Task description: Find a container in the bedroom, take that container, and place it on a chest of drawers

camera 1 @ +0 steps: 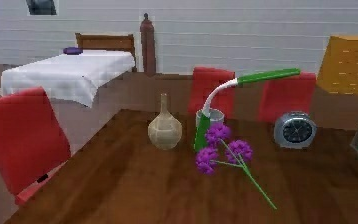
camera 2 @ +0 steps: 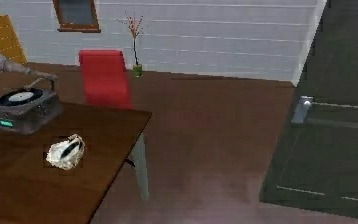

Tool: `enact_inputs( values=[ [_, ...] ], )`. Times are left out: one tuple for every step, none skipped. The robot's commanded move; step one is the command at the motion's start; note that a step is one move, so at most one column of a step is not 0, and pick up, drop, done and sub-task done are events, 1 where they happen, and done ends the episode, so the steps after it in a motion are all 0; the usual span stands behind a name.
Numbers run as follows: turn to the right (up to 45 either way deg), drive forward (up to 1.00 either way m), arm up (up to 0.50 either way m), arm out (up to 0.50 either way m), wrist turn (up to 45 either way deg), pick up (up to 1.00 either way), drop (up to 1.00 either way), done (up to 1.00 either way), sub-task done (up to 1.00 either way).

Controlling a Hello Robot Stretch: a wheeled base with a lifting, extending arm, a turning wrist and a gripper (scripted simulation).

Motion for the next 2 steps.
enact_inputs(
  values=[
    [45.0, 0.00, 0.00, 0.00, 0.0, 0.00, 0.00, 0.00, 0.00],
    [9.0, 0.00, 0.00, 0.00, 0.0, 0.00, 0.00, 0.00, 0.00]
  ],
)
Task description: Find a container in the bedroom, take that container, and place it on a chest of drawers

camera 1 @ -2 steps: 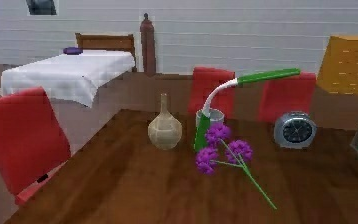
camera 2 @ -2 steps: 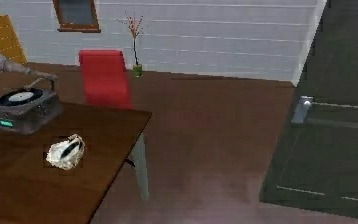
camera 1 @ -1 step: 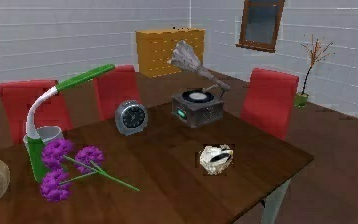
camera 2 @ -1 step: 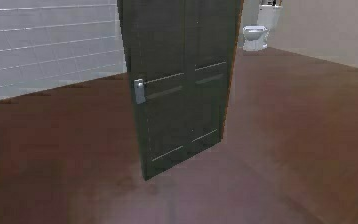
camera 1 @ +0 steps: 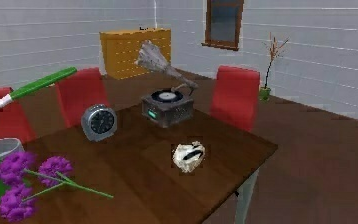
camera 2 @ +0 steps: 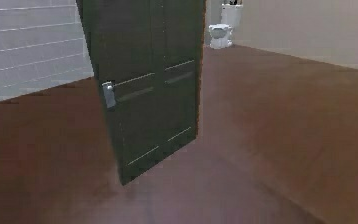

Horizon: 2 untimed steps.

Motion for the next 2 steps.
enact_inputs(
  values=[
    [0.0, 0.05, 0.00, 0.00, 0.0, 0.00, 0.00, 0.00, 0.00],
    [-45.0, 0.00, 0.00, 0.00, 0.0, 0.00, 0.00, 0.00, 0.00]
  ],
)
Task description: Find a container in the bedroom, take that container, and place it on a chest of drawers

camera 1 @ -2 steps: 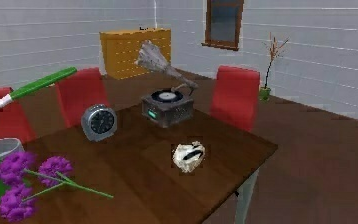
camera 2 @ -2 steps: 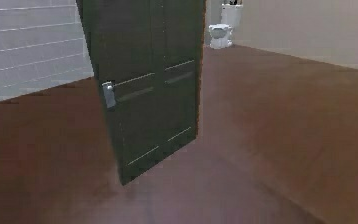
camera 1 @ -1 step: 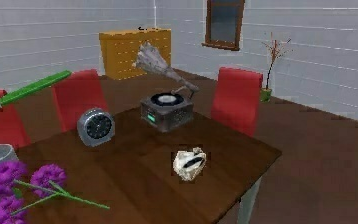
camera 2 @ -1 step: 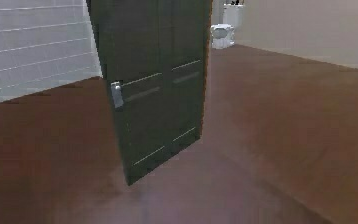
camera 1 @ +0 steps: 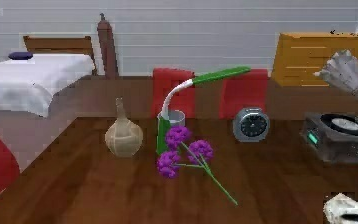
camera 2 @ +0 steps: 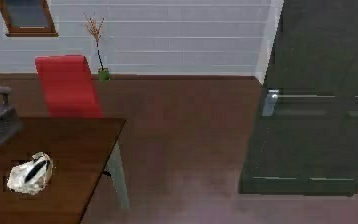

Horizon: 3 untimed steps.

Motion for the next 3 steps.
enact_inputs(
  values=[
    [-45.0, 0.00, 0.00, 0.00, 0.0, 0.00, 0.00, 0.00, 0.00],
    [-45.0, 0.00, 0.00, 0.00, 0.0, 0.00, 0.00, 0.00, 0.00],
    [-15.0, 0.00, 0.00, 0.00, 0.0, 0.00, 0.00, 0.00, 0.00]
  ],
)
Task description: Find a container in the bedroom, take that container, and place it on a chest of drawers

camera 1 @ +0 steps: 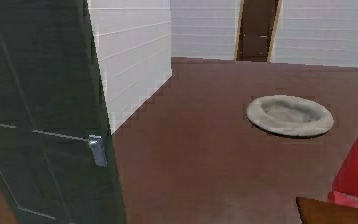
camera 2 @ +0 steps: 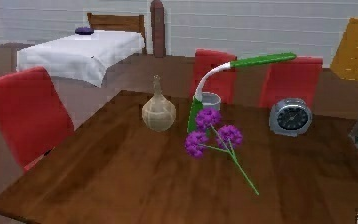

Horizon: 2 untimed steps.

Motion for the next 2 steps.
enact_inputs(
  values=[
    [30.0, 0.00, 0.00, 0.00, 0.0, 0.00, 0.00, 0.00, 0.00],
    [0.0, 0.15, 0.00, 0.00, 0.0, 0.00, 0.00, 0.00, 0.00]
  ],
)
